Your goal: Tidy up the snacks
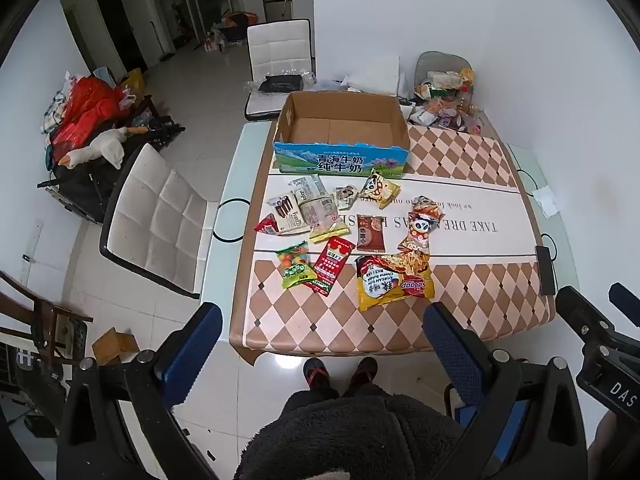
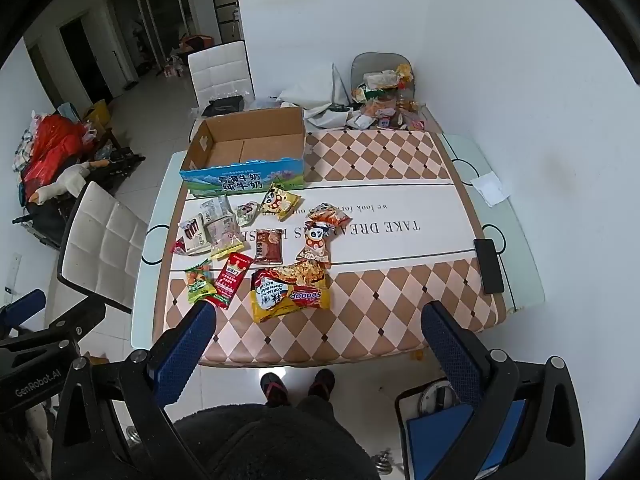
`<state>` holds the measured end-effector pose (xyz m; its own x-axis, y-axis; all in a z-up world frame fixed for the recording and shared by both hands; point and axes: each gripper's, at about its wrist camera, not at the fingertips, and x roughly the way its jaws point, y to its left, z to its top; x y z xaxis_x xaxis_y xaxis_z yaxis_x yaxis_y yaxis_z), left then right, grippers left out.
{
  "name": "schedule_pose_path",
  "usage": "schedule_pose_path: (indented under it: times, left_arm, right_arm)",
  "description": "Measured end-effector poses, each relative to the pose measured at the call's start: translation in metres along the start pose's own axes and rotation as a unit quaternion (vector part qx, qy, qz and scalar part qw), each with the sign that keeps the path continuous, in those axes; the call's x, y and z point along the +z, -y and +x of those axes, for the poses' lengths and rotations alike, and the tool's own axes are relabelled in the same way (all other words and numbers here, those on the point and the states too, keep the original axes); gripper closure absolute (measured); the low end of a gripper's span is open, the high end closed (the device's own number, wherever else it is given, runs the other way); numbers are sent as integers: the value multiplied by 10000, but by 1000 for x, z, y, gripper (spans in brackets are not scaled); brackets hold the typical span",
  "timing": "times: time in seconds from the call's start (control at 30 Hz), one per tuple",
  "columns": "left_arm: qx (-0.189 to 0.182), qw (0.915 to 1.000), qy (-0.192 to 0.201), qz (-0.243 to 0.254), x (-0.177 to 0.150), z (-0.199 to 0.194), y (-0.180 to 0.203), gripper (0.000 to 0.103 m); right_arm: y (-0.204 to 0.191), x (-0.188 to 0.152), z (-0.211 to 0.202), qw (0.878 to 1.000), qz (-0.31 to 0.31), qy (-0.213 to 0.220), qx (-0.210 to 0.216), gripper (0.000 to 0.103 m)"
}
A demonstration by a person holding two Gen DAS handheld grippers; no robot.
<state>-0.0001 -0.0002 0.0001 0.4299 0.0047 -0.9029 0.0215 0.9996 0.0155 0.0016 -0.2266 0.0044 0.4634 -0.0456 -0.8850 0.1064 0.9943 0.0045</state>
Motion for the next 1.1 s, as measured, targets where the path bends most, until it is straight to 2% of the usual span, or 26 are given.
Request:
schedule_pose_path:
  times: [0.47,0.77,1.1]
  left_arm:
    - [-28,10000,-55,6,-1,2,-4,0]
    - [-3,10000,-13,-9,-2,3,-9,0]
    - [31,10000,67,-11,-3,-7,-12,0]
  right_arm:
    - [-1,-1,3,9999,-87,-25,63,0]
    - [-16,-4,-1,9998,-165,-19,106,0]
    - [-18,-3,-3,9998,-166,20,92,0]
